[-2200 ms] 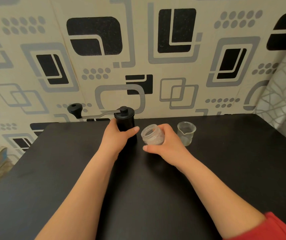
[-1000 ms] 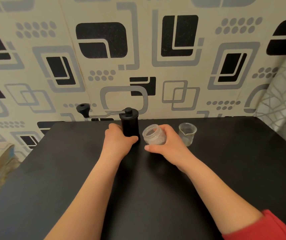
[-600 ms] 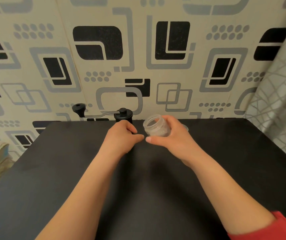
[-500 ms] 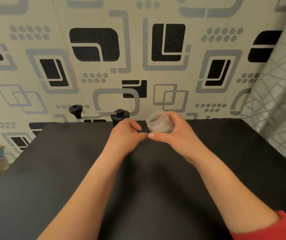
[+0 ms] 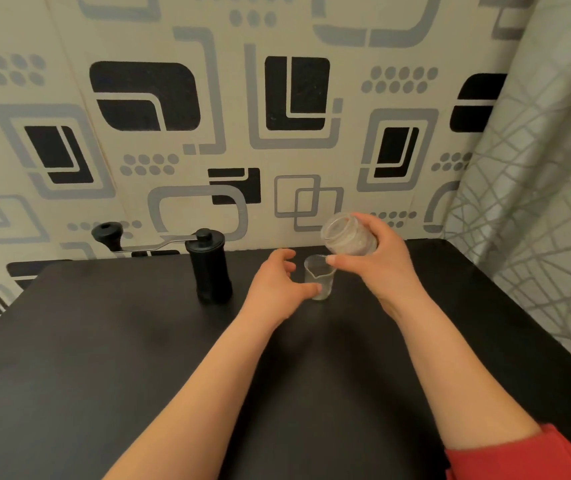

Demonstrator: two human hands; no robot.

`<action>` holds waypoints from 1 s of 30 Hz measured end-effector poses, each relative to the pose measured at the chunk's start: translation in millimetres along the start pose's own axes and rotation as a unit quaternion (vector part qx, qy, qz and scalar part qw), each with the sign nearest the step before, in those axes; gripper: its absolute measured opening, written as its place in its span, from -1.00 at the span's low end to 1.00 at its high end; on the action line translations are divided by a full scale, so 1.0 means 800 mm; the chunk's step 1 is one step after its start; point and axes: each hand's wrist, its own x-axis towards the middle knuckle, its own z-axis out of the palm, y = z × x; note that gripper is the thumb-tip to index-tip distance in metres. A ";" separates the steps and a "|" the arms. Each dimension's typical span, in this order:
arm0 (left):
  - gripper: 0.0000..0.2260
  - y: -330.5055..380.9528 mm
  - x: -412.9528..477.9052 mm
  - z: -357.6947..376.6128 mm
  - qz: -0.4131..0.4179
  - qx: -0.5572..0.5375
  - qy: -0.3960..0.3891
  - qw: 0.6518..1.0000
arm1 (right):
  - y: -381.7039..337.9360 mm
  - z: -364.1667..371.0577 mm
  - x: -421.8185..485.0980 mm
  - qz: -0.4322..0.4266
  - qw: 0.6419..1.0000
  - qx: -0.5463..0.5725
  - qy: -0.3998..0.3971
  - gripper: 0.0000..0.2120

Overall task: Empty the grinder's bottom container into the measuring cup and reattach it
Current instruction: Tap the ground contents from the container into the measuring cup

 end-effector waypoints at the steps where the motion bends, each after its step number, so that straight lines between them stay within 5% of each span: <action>1: -0.28 -0.001 0.003 0.004 0.000 -0.001 -0.004 1.000 | 0.005 -0.002 0.002 0.000 1.000 -0.001 0.010 -0.35; 9: -0.29 -0.009 0.011 0.027 0.020 -0.009 0.000 1.000 | 0.034 -0.007 0.008 0.029 0.999 0.029 0.033 -0.29; 22: -0.43 -0.017 0.014 0.031 0.046 -0.017 -0.009 0.999 | 0.040 -0.005 0.008 0.074 0.985 0.156 -0.030 -0.53; 30: -0.59 -0.018 0.012 0.028 0.045 -0.006 0.004 0.999 | 0.032 -0.004 0.007 0.122 0.968 0.218 -0.014 -0.25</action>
